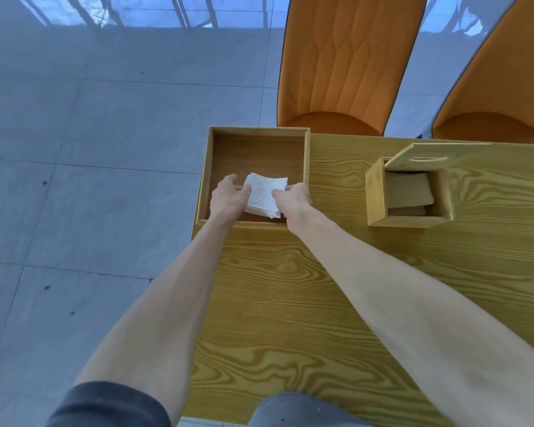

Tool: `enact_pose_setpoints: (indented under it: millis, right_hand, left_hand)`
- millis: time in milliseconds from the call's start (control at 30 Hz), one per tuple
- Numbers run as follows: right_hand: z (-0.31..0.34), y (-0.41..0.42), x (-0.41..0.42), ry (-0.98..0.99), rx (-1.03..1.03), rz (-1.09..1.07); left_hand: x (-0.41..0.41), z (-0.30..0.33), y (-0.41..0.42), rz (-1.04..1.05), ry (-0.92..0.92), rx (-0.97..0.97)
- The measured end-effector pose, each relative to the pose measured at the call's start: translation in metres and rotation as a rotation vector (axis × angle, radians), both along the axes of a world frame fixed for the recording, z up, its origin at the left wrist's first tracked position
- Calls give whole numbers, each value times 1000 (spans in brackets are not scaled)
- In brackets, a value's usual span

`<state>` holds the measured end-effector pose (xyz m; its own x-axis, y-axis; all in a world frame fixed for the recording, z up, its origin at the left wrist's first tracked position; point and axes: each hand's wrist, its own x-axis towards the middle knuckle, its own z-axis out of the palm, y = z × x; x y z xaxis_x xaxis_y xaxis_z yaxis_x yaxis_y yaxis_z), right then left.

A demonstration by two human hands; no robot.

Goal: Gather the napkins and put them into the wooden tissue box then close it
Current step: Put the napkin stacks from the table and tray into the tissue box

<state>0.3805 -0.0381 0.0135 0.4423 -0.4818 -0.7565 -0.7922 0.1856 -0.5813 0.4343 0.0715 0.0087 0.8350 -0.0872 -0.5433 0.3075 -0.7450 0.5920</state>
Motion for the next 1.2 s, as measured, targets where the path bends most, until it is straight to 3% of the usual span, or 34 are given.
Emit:
enact_pose_setpoints:
  millis: [133, 300, 400, 700, 1000, 1200]
  right_hand:
    - [-2, -1, -7, -80, -169, 187]
    - [8, -15, -23, -416, -269, 417]
    - [4, -19, -32, -515, -323, 473]
    - [-9, -24, -45, -364, -549, 696]
    - [9, -35, -54, -408, -619, 592]
    - [34, -63, -80, -474, -425, 331]
  left_hand:
    - [-1, -4, 6, -15, 24, -82]
    - [3, -4, 16, -91, -3, -176]
    - [3, -1, 23, -138, -25, -201]
    - [-8, -10, 39, -269, -45, -157]
    - [-16, 5, 32, -237, -88, -220]
    - [-43, 35, 2, -192, -54, -366]
